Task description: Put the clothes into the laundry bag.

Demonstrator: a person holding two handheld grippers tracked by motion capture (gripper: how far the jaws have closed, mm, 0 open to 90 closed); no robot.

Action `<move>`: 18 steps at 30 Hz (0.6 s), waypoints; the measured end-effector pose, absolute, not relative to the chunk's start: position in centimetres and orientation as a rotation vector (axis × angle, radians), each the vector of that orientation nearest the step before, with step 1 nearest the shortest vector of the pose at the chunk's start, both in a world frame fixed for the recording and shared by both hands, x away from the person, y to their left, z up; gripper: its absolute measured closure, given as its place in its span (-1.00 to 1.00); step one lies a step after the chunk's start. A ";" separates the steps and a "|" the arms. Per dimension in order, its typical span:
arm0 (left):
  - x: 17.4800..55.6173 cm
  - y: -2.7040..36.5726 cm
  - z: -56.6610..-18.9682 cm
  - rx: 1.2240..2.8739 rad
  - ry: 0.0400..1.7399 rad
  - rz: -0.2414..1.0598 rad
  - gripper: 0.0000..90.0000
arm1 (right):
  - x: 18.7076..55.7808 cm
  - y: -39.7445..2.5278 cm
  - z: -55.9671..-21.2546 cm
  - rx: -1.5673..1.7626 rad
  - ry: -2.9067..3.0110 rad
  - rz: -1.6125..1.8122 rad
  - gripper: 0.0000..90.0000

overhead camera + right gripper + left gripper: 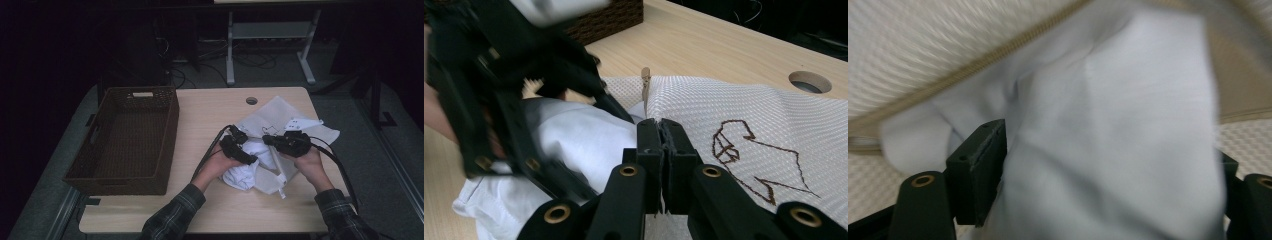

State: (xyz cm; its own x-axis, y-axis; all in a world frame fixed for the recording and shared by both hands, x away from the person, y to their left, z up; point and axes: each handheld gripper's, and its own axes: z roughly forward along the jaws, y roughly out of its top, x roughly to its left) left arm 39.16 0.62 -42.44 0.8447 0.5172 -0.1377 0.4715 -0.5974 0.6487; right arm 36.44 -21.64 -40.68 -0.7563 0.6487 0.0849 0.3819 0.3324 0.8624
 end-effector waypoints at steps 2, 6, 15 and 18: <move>39.0 0.9 -42.0 2.289 0.715 0.077 -0.53 | 36.4 -21.7 -40.7 0.930 2.323 1.392 0.93; 38.0 2.1 -40.1 2.259 0.683 0.077 -0.55 | 36.5 -21.8 -40.7 0.933 2.324 1.391 0.92; 33.6 3.9 -39.3 2.274 0.592 0.032 -0.54 | 36.5 -21.7 -40.9 0.940 2.333 1.386 0.92; 32.8 3.7 -39.9 2.298 0.569 0.033 -0.54 | 36.5 -21.6 -40.9 0.941 2.334 1.386 0.92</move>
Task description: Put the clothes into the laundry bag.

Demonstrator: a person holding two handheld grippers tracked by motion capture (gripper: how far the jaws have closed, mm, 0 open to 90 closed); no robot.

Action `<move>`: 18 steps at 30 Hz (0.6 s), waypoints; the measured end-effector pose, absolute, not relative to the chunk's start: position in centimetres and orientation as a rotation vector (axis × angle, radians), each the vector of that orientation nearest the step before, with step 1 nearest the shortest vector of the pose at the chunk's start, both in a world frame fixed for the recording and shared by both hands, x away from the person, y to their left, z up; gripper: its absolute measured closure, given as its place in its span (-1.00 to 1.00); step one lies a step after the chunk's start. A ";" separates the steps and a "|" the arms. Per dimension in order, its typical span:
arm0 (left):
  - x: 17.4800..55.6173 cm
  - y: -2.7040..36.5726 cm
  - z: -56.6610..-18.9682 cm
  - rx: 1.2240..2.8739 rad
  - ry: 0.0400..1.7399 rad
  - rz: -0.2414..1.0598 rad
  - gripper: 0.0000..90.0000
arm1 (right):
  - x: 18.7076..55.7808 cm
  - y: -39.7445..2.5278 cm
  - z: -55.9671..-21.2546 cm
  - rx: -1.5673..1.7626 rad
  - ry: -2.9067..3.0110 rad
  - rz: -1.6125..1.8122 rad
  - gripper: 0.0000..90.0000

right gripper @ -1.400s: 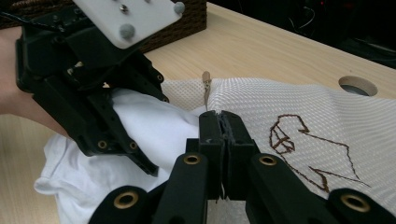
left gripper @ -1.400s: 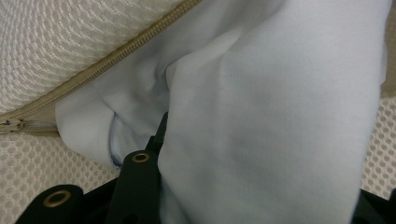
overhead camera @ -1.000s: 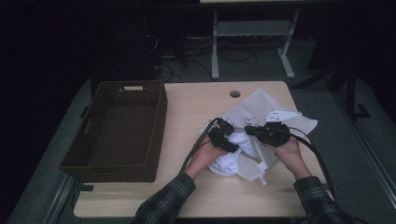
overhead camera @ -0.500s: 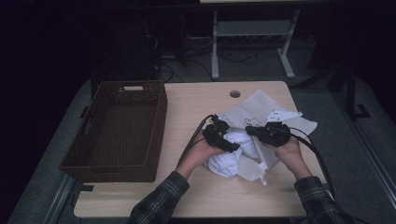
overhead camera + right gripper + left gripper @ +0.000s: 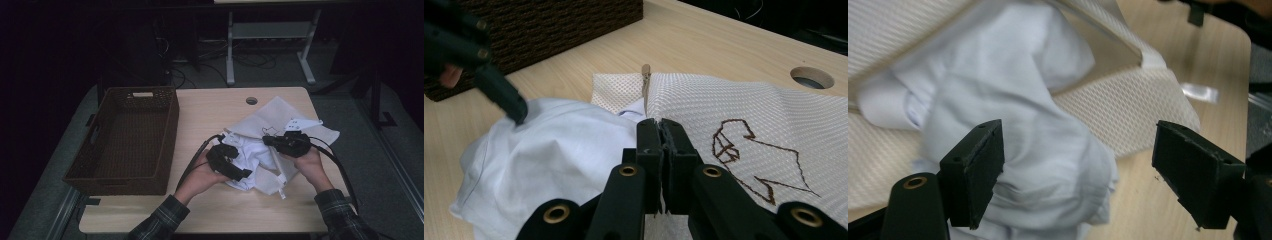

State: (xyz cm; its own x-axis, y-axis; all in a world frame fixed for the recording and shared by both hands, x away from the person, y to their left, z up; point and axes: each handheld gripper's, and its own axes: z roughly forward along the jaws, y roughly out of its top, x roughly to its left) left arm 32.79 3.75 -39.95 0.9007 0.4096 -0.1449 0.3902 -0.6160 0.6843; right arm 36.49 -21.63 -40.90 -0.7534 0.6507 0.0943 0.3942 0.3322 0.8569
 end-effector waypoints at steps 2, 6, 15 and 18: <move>32.6 3.6 -40.7 2.314 0.563 0.034 -0.55 | 36.5 -21.6 -40.9 0.939 2.336 1.384 0.92; 32.7 3.2 -41.8 2.334 0.558 0.018 -0.59 | 36.5 -21.6 -41.0 0.936 2.339 1.383 0.92; 32.3 2.1 -44.5 2.392 0.536 -0.017 -0.61 | 36.5 -21.5 -41.1 0.940 2.347 1.374 0.92; 32.0 1.9 -44.7 2.418 0.519 0.017 -0.51 | 36.4 -21.4 -41.2 0.938 2.354 1.367 0.91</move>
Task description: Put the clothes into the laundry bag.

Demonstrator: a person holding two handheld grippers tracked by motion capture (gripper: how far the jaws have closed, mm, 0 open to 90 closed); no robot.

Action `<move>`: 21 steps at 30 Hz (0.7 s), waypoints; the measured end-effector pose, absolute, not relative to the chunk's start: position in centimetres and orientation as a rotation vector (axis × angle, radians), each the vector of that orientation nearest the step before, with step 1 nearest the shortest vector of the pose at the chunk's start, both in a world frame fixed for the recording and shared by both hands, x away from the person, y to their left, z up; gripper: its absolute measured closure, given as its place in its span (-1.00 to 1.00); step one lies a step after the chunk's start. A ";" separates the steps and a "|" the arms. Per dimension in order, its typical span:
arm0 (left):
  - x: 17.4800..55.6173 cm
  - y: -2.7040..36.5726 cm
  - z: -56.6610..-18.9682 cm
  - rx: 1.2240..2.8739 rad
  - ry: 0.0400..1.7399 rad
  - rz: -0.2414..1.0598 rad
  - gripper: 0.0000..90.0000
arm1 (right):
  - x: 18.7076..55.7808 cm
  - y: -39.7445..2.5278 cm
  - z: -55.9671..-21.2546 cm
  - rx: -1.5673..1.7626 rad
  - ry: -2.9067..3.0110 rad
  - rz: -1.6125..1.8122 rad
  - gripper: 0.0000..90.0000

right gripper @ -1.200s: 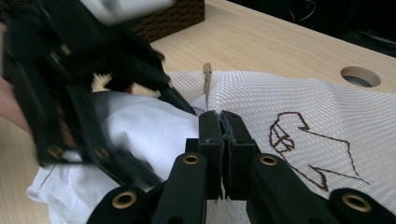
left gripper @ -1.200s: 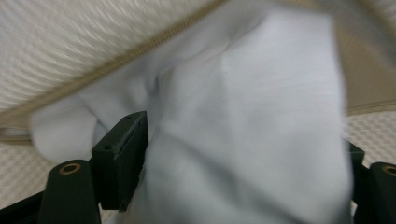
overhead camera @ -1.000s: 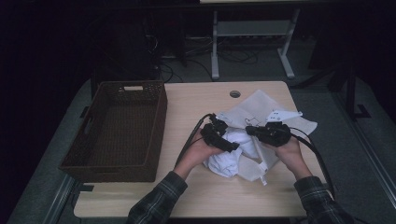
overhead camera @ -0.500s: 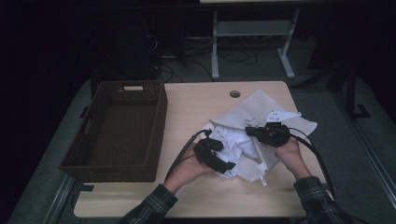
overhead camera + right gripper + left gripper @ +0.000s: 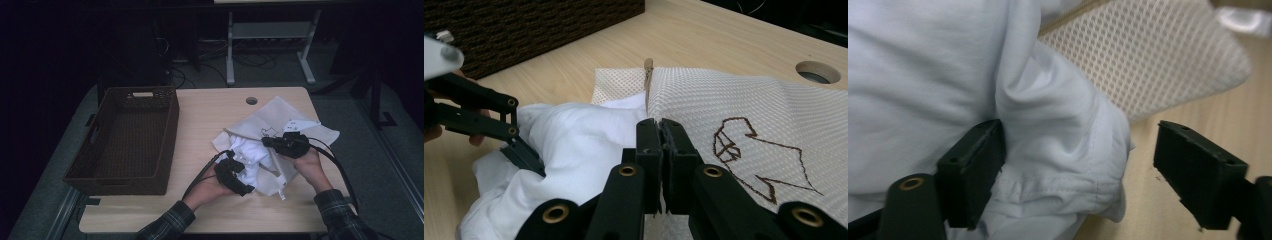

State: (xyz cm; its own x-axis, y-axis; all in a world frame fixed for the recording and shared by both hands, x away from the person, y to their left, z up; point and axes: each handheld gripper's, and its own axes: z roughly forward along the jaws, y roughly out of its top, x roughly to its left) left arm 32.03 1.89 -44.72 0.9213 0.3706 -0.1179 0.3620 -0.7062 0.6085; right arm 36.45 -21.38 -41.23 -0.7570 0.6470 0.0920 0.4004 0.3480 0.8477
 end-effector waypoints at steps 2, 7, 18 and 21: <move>31.8 1.8 -44.9 2.425 0.522 0.083 -0.35 | 36.4 -21.4 -41.3 0.939 2.355 1.365 0.91; 31.8 2.1 -45.0 2.424 0.545 0.134 0.10 | 36.4 -21.3 -41.3 0.944 2.355 1.364 0.88; 32.7 2.7 -45.5 2.398 0.565 0.035 0.71 | 36.0 -21.6 -41.1 0.947 2.356 1.384 0.48; 32.8 2.8 -45.5 2.395 0.563 0.027 0.71 | 35.2 -22.3 -40.9 0.971 2.377 1.387 0.22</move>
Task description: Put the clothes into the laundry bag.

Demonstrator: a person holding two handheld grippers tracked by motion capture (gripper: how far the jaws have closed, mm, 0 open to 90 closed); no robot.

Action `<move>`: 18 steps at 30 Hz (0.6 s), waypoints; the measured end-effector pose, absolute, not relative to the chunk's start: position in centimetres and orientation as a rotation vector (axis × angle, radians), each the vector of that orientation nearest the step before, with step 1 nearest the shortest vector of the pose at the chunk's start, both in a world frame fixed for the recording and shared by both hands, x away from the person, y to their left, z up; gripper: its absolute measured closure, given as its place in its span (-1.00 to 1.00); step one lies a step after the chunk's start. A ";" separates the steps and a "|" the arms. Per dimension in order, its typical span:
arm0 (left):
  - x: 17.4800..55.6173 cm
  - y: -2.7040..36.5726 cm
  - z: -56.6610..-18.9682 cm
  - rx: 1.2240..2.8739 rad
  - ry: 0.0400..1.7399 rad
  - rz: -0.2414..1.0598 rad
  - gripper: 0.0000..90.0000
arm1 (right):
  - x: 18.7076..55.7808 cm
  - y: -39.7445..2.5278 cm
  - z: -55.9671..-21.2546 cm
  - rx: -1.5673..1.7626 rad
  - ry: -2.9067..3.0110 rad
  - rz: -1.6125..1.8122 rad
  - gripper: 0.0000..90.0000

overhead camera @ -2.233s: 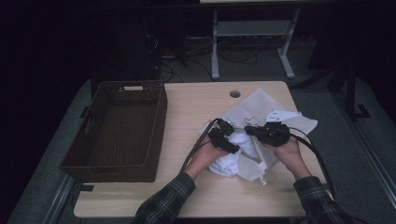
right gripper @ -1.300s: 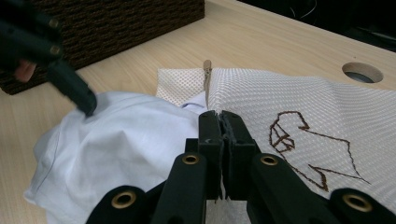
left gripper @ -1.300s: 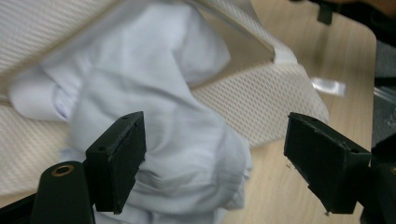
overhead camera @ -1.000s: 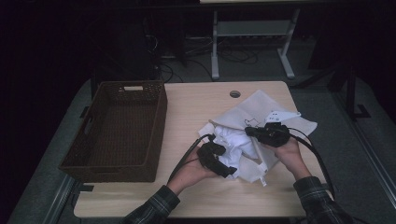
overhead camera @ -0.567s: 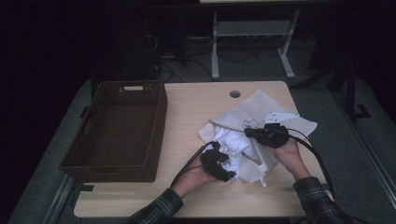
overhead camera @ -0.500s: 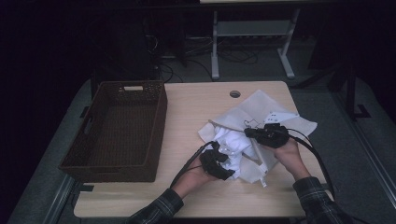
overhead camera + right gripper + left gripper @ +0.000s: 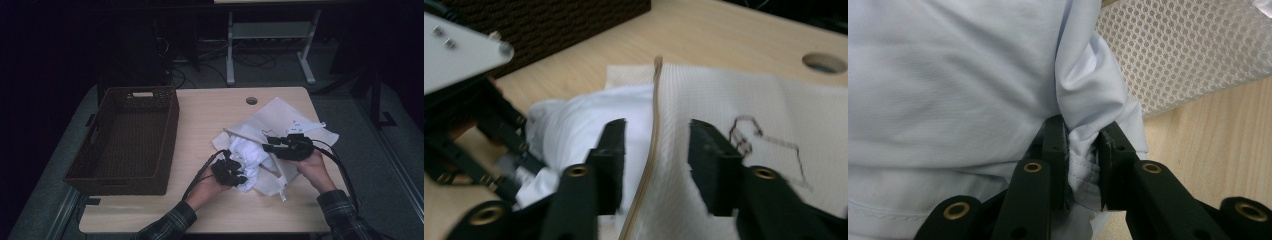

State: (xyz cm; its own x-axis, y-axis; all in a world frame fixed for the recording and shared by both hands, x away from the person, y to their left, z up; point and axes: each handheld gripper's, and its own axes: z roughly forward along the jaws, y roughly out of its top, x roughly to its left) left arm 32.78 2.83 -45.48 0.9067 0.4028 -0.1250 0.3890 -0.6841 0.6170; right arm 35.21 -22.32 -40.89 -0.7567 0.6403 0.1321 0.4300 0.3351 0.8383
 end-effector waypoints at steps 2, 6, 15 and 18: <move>32.8 2.8 -45.5 2.389 0.567 0.025 0.71 | 34.5 -22.7 -41.0 0.984 2.391 1.364 0.18; 32.8 2.9 -45.5 2.386 0.567 0.022 0.71 | 32.5 -23.5 -41.6 1.021 2.392 1.308 0.15; 32.7 2.9 -45.5 2.391 0.567 0.024 0.71 | 29.4 -24.3 -42.9 1.043 2.407 1.196 0.15; 32.7 2.9 -45.5 2.387 0.573 0.021 0.71 | 28.6 -24.1 -43.6 1.053 2.416 1.148 0.28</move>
State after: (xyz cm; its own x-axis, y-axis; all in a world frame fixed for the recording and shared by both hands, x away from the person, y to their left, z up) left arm 32.74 2.93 -45.48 0.9032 0.4081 -0.1332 0.3972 -0.6768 0.6198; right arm 28.65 -24.11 -43.56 -0.7008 0.7103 0.0658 0.4995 0.4228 0.7561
